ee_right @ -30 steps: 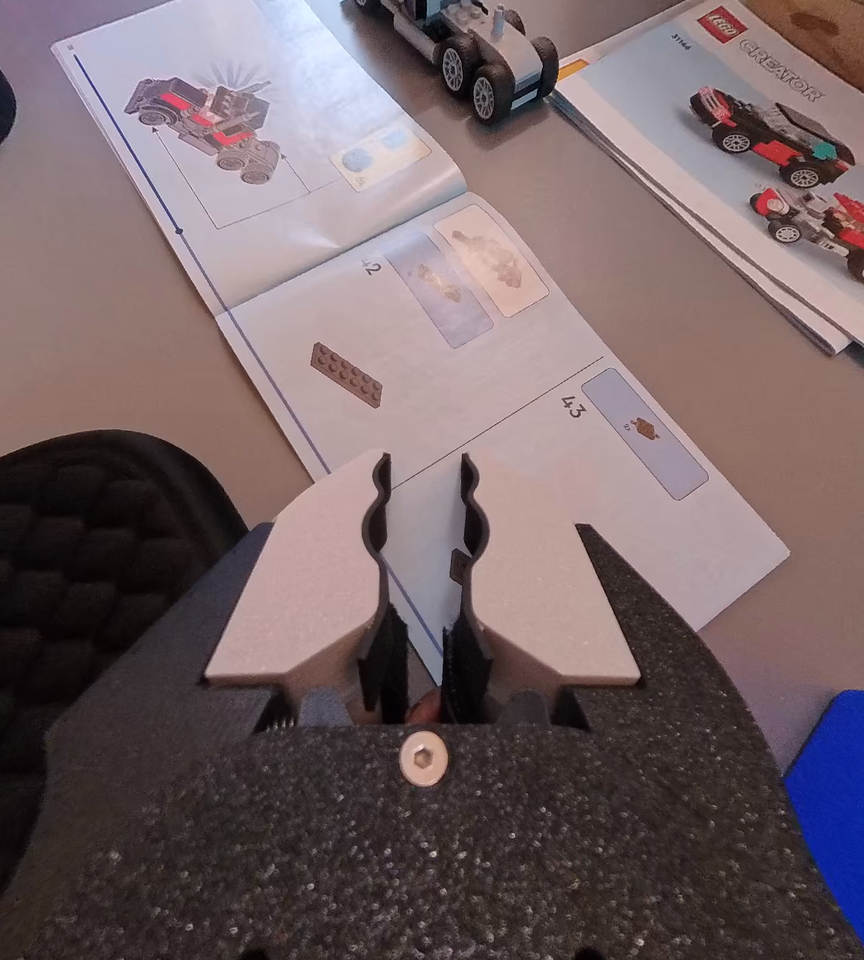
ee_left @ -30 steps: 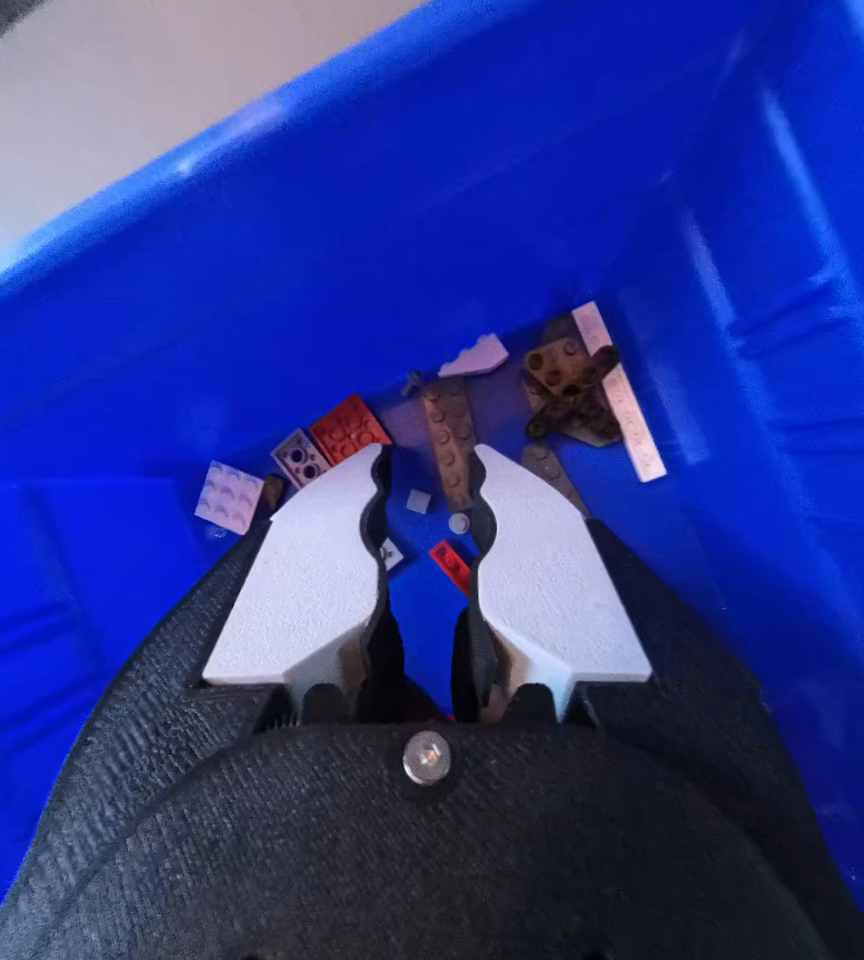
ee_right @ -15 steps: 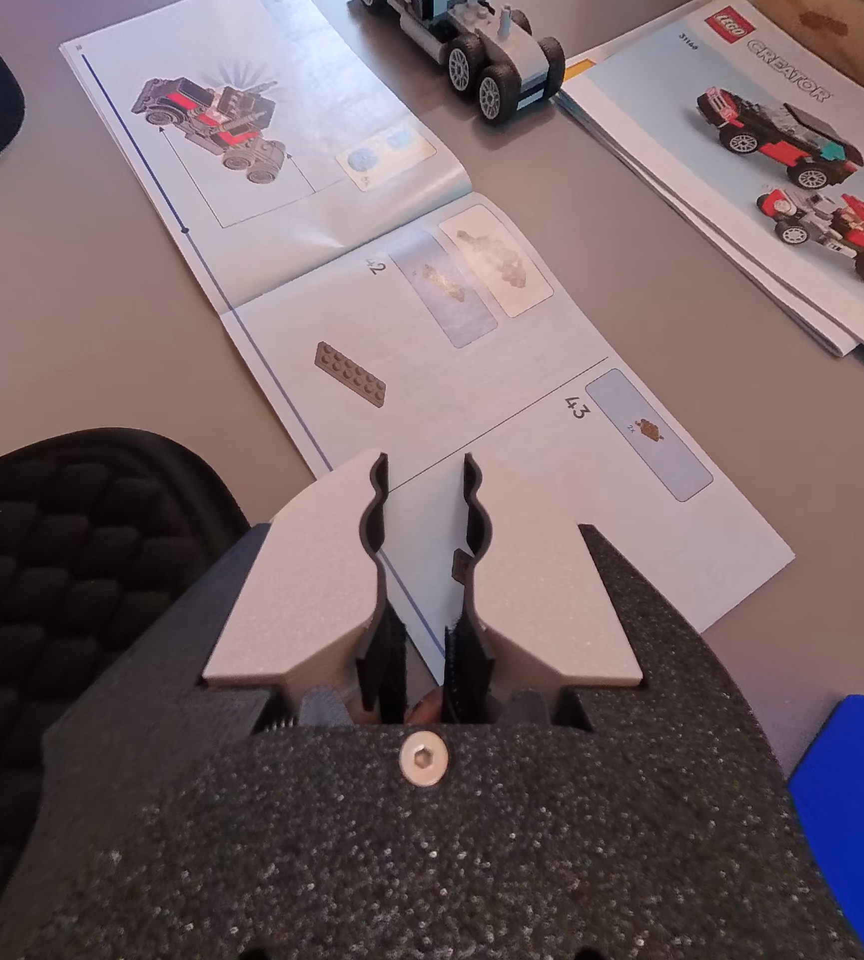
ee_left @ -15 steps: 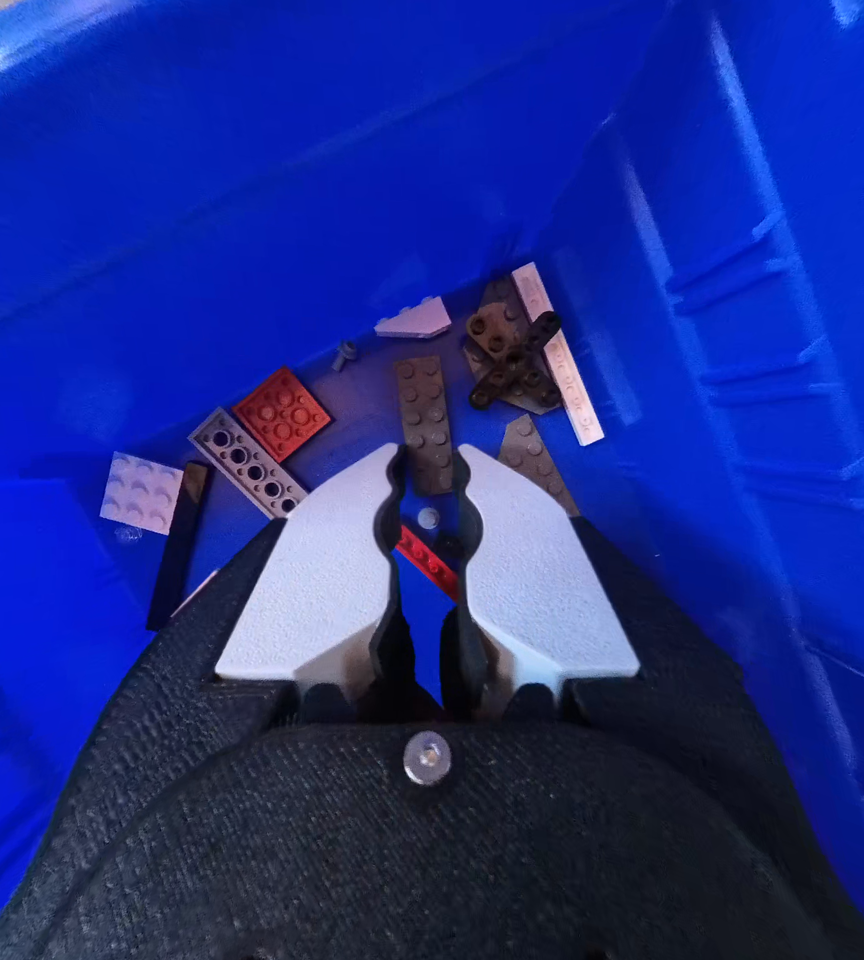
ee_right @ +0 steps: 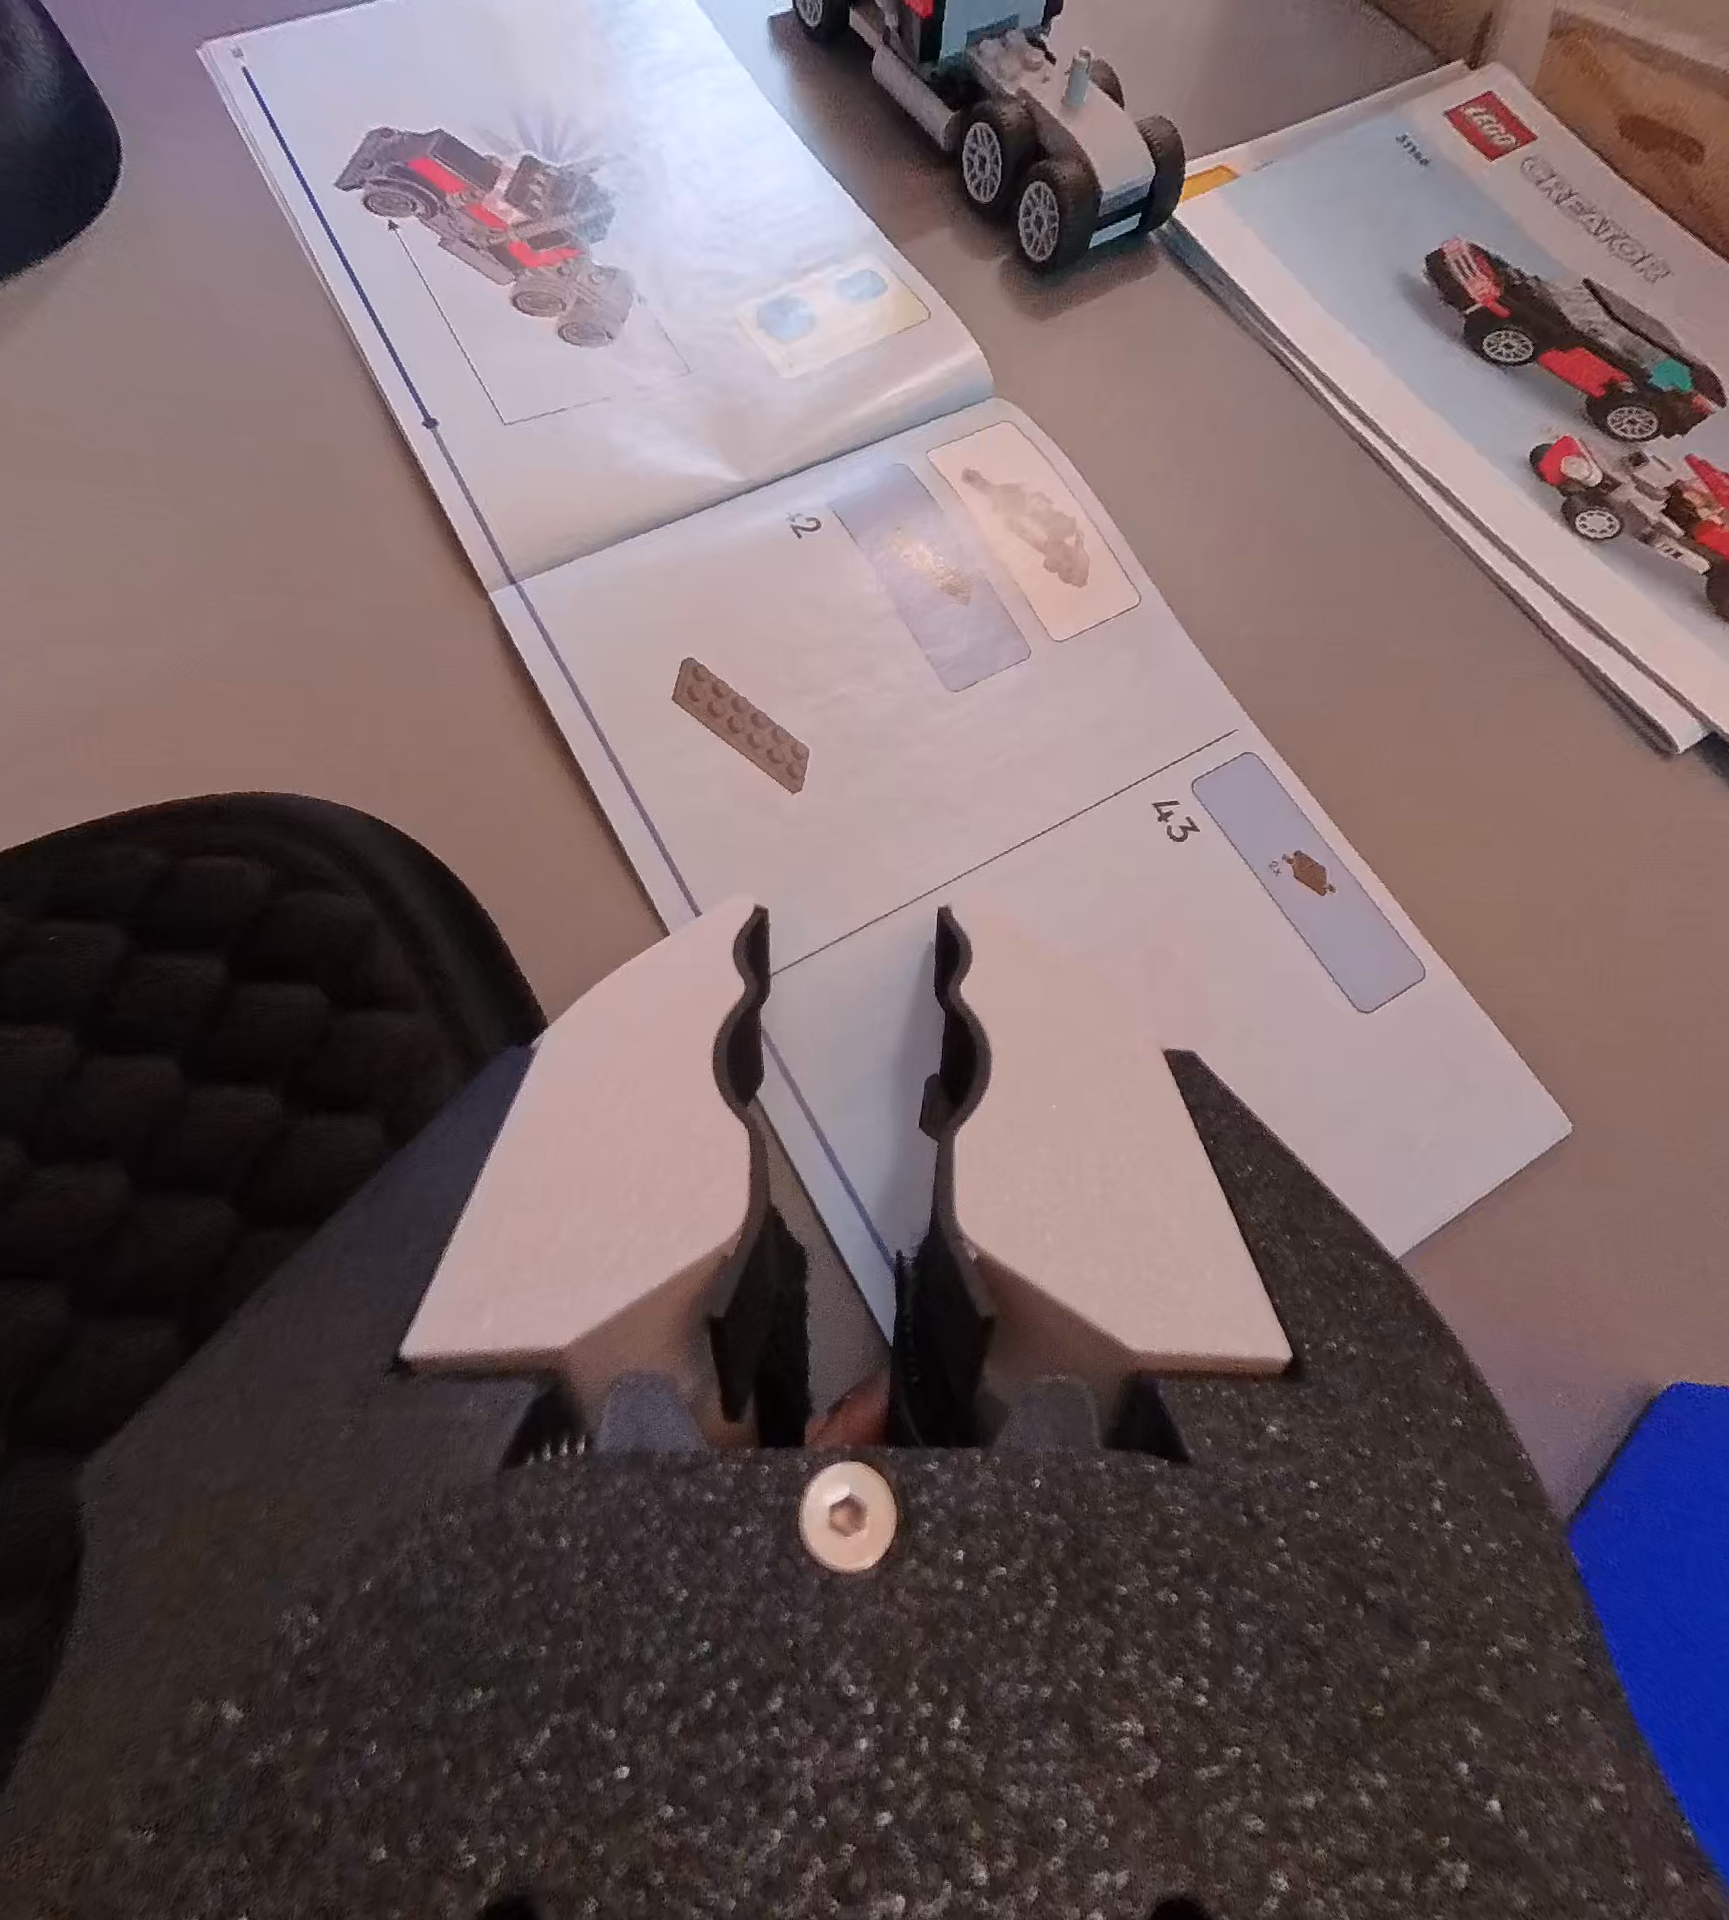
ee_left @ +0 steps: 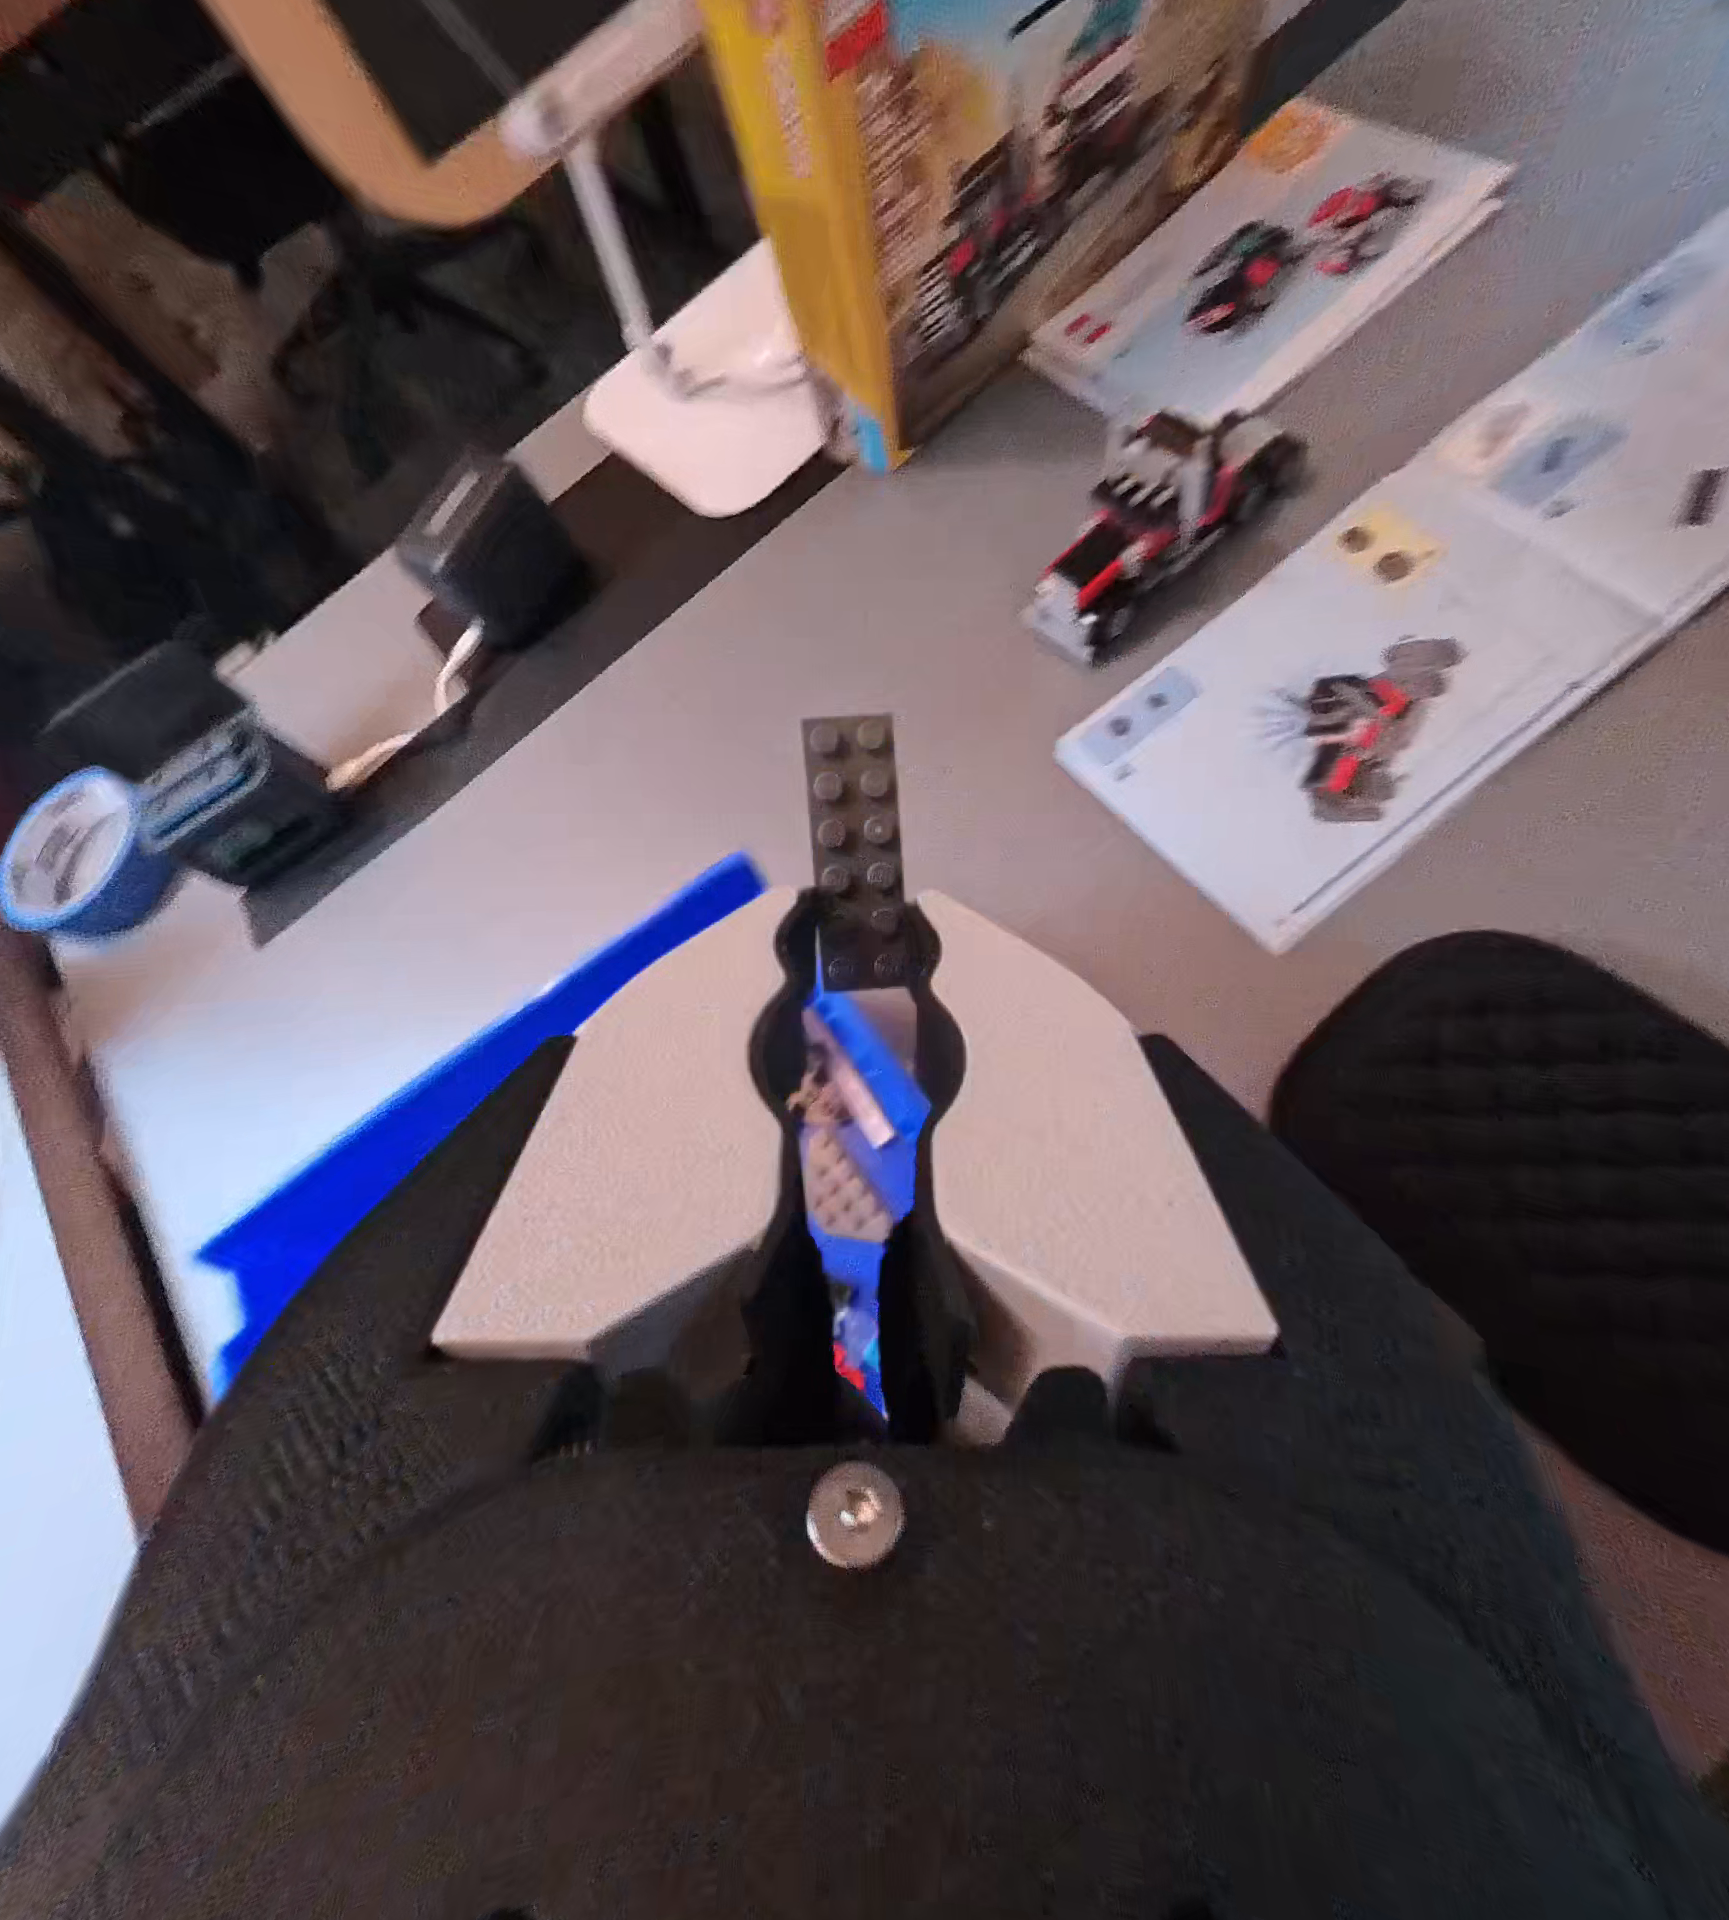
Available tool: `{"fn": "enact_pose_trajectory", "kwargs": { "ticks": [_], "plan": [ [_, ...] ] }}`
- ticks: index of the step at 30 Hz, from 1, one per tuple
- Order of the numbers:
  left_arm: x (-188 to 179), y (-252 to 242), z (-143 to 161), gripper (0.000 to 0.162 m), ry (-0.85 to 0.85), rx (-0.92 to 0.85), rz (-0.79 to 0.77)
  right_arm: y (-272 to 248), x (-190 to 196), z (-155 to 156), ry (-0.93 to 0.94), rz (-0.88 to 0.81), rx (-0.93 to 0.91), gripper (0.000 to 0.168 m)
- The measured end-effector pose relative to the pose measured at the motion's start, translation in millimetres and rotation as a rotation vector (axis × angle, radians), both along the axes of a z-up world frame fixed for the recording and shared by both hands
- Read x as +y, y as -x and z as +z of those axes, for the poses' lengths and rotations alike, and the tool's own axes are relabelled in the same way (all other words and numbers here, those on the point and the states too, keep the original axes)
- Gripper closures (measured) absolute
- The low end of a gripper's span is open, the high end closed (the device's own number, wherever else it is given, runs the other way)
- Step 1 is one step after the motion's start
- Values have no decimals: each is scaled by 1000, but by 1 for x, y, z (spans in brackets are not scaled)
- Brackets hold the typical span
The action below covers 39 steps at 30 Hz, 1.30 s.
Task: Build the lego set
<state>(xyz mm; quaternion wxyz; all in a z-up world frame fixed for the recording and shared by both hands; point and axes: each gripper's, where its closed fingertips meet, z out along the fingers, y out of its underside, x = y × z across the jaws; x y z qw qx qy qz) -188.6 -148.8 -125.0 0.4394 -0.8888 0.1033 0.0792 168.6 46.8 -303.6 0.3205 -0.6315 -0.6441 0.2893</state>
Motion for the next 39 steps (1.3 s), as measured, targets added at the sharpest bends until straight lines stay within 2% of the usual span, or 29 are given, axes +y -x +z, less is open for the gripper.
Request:
{"fn": "enact_pose_trajectory", "kwargs": {
  "ticks": [2,4,8,11,14,19,22,26,28,30,33,39],
  "plan": [
    [19,-48,7,145,7,-13,-135,-1,1,3,-4,-7,23,137],
    [36,-94,-5,145,53,-30,-255,-2,3,5,0,-20,32,137],
    [62,-171,-65,145,208,-28,-449,-7,6,0,8,-45,3,137],
    [77,-207,-107,145,272,78,-618,-8,5,-2,11,-38,-11,137],
    [91,-222,-130,145,341,173,-794,-9,2,-3,31,-20,-16,137],
    [104,-221,-151,145,454,255,-1024,-10,0,-3,61,-5,-15,135],
    [103,-213,-166,145,527,314,-1097,-10,0,-3,64,-4,-15,135],
    [99,-208,-185,143,615,315,-1087,-10,0,-3,65,-5,-15,135],
    [99,-208,-185,127,614,290,-1049,-10,0,-3,65,-5,-15,135],
    [102,-203,-180,118,589,294,-1006,-10,0,-3,65,-1,-15,134],
    [106,-199,-156,112,466,256,-917,-10,-2,-3,57,14,-17,131],
    [98,-160,-97,112,229,242,-648,-9,-7,-3,48,56,-19,132]
  ]
}}
